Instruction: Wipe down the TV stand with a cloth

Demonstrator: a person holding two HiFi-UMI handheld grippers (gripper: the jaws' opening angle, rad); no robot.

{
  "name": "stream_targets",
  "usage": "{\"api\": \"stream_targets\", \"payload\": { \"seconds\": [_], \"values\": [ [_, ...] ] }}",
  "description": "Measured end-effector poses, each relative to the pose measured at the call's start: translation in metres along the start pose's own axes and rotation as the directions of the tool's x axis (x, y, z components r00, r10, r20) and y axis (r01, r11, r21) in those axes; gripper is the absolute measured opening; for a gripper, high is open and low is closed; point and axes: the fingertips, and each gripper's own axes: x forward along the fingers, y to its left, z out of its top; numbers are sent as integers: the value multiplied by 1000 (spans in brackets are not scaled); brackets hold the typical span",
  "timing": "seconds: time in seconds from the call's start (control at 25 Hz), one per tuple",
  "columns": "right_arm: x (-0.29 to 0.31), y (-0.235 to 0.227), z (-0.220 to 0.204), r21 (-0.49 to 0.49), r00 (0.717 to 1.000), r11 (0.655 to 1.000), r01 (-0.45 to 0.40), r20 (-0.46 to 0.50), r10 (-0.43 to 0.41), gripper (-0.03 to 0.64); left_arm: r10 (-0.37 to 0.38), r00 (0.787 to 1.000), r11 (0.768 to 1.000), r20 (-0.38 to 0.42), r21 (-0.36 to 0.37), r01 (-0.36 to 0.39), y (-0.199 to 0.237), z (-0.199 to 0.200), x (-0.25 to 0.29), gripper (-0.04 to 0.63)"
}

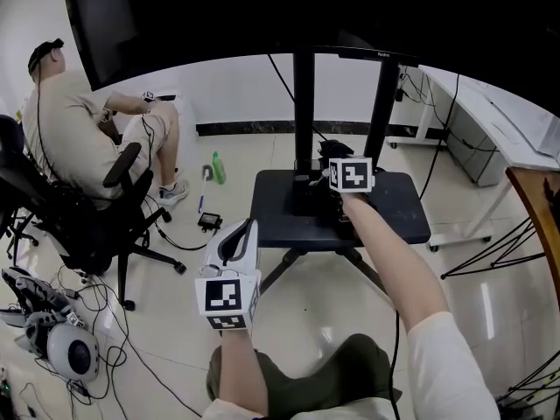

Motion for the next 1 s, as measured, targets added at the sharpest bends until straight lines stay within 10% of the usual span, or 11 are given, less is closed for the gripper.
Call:
{"api": "stream_targets", "payload": {
  "seconds": [0.64, 0.8, 1.0],
  "values": [
    [-278, 103, -59, -167, 935, 977, -133, 306, 180, 58, -108, 993, 993, 39, -44, 109, -32, 6, 9, 160],
    [-236, 33, -17, -174, 934, 984, -35, 344, 94, 58, -131, 991, 990, 34, -45, 133, -45, 7, 7, 160],
    [-111, -69, 3, -66, 985, 996, 66, 167, -54, 58, -134, 991, 991, 12, -14, 134, -51, 4, 6, 160]
  ]
}}
